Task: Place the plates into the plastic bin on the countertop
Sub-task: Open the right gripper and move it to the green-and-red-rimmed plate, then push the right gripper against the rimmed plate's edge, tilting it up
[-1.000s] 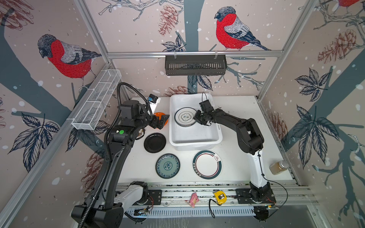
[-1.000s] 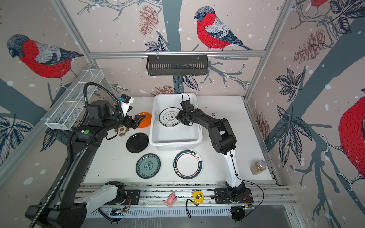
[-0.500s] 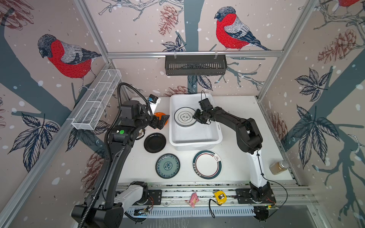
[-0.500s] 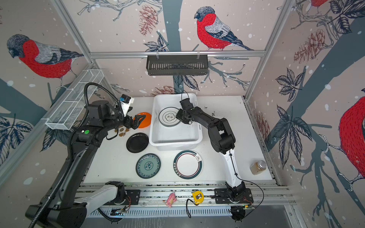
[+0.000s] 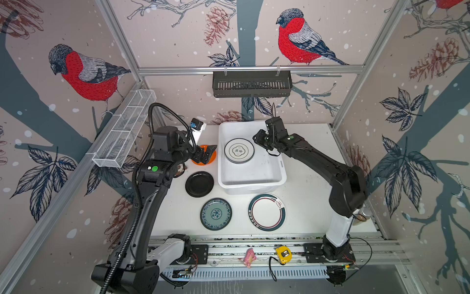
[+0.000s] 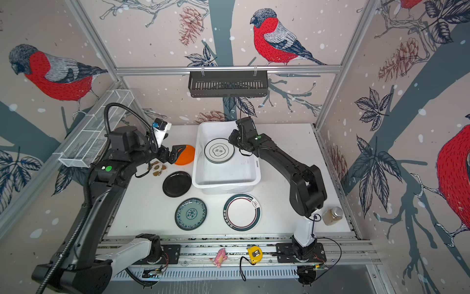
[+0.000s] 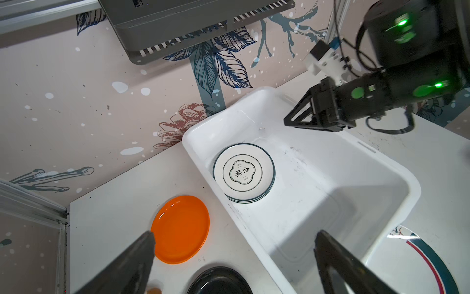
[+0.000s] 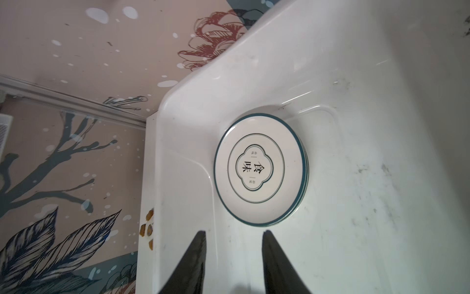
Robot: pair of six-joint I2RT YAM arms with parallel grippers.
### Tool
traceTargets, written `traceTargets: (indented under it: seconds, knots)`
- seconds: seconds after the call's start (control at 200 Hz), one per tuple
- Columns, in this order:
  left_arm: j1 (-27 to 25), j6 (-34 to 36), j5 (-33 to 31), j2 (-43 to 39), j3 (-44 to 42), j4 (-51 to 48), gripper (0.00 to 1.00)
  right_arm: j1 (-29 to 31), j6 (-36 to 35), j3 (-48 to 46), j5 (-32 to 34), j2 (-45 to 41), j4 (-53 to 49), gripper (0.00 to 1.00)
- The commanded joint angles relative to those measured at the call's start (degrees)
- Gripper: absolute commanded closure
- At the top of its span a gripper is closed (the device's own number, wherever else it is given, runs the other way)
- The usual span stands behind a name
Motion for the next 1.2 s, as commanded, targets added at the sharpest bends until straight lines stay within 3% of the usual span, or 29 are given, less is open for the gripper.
traceTargets:
  seconds: [0.0,0.225,0.445,0.775,0.915,1.196]
  knots:
    - [0.0,2.6,2.2,0.7,1.2,-2.0,0.03,1.2,-4.3,-7.1,1.6,-8.8,5.8,0.61]
    - [0.0,3.4,4.0,1.8,0.5,-3.6,0.03,2.0,-5.9,-30.4,5.2,-35.7,8.0,0.61]
    - [0.0,3.1,6.0,3.1,2.7,-1.7,0.04,1.8,-4.8,-43.9,5.0,-55.4,-0.3,0.59]
    - [-0.1,1.1,9.7,4.2,1.7,-1.7,0.03,1.8,7.4,-60.1,-1.2,-68.7,-8.7,0.58]
    - [-0.1,5.2,15.8,3.4,1.6,-4.9,0.03,1.8,11.1,-64.7,-0.7,-73.3,-11.9,0.58]
    - [-0.1,4.4,20.8,4.3,1.2,-4.2,0.03,1.9,16.7,-75.7,-5.1,-76.0,-6.8,0.59]
